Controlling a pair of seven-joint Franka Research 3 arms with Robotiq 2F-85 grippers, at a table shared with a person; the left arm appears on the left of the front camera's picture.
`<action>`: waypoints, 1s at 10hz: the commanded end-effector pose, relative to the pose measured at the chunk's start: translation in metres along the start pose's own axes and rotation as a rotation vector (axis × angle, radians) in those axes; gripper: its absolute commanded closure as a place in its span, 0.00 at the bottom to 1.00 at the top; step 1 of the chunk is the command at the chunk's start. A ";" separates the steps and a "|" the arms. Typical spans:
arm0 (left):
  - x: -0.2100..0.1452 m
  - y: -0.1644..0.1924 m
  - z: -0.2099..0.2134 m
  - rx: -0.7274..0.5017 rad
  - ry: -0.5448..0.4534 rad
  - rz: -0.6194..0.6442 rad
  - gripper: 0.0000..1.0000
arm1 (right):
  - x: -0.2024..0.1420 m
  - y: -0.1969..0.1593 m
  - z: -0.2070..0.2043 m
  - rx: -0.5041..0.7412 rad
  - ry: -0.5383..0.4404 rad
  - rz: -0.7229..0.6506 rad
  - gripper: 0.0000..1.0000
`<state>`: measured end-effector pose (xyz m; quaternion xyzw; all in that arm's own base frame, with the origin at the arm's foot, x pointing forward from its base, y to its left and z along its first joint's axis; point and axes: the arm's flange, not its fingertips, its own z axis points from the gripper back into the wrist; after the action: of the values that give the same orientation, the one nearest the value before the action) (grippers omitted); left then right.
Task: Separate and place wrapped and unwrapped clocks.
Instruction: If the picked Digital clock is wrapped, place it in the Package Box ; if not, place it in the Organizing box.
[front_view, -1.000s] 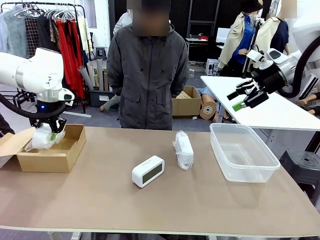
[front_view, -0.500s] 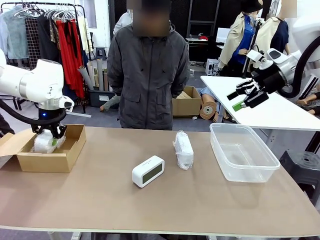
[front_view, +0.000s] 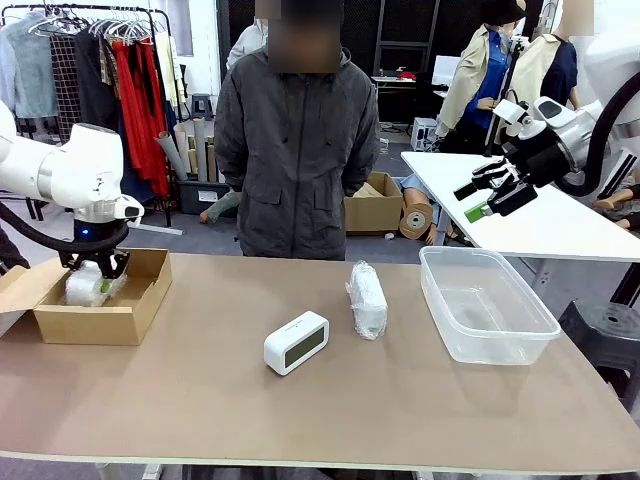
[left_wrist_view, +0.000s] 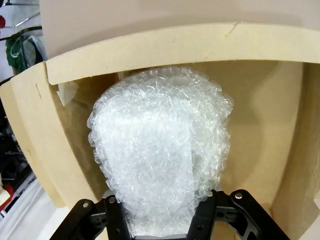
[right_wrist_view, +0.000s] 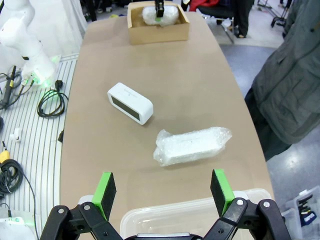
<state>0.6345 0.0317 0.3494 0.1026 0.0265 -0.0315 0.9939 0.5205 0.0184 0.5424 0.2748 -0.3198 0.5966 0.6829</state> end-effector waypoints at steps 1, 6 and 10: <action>0.006 0.007 -0.002 -0.016 0.017 -0.012 0.94 | 0.001 0.001 0.000 -0.003 0.000 0.002 0.00; 0.004 0.010 0.007 -0.027 0.005 -0.011 0.00 | 0.001 0.001 0.000 -0.003 0.000 0.002 0.00; -0.005 0.010 0.036 -0.067 -0.038 -0.017 0.00 | 0.001 0.001 0.000 -0.003 0.000 0.002 0.00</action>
<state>0.6387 0.0322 0.3773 0.0821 0.0127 -0.0326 0.9960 0.5205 0.0184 0.5424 0.2748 -0.3198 0.5965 0.6829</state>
